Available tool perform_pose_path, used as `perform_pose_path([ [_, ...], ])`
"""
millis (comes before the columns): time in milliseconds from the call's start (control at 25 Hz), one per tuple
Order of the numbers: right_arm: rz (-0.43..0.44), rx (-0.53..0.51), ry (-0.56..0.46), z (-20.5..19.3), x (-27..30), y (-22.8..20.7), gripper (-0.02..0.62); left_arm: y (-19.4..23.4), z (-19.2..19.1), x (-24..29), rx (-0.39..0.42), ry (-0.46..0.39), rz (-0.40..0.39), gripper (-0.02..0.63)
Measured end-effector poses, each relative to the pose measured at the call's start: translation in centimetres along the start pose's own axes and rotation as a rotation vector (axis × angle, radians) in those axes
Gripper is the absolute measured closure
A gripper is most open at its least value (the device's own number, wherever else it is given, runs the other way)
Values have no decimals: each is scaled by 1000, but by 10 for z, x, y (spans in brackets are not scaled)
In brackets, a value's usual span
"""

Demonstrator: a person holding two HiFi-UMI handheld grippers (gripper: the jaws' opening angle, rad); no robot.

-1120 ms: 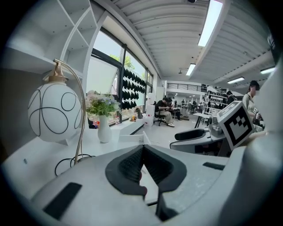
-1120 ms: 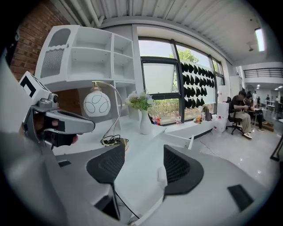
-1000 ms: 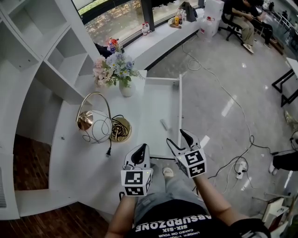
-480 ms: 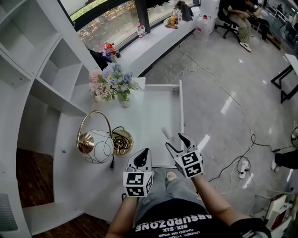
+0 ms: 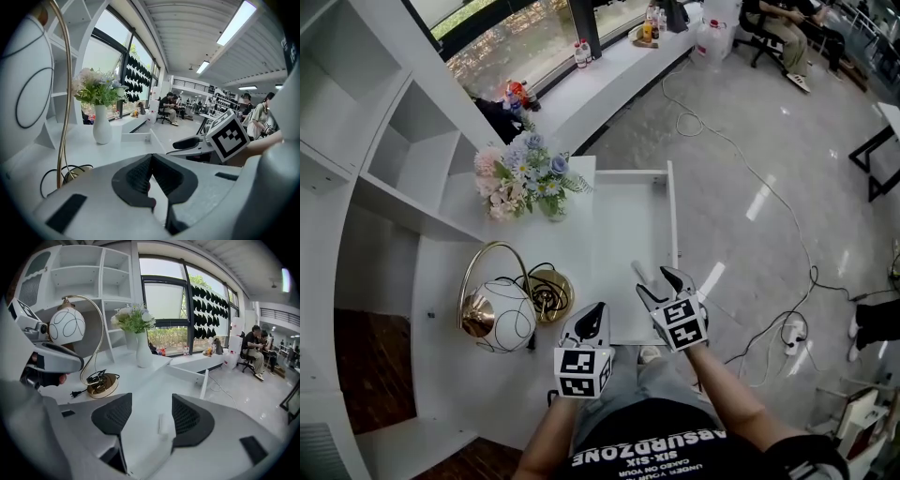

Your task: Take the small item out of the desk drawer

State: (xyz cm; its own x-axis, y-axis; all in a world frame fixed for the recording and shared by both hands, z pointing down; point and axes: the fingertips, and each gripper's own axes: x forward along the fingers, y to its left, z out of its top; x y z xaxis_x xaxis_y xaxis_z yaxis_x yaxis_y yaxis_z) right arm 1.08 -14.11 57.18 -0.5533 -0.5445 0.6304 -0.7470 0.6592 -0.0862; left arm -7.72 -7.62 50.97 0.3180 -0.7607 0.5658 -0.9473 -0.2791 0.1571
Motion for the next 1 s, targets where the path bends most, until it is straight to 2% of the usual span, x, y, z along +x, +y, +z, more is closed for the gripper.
perform_pose_path([
  [720, -17, -21, 198, -39, 79, -16, 334, 26, -10, 26, -29, 50, -23, 601],
  [1000, -49, -46, 280, -55, 105, -27, 336, 31, -17, 31, -44, 73, -28, 601],
])
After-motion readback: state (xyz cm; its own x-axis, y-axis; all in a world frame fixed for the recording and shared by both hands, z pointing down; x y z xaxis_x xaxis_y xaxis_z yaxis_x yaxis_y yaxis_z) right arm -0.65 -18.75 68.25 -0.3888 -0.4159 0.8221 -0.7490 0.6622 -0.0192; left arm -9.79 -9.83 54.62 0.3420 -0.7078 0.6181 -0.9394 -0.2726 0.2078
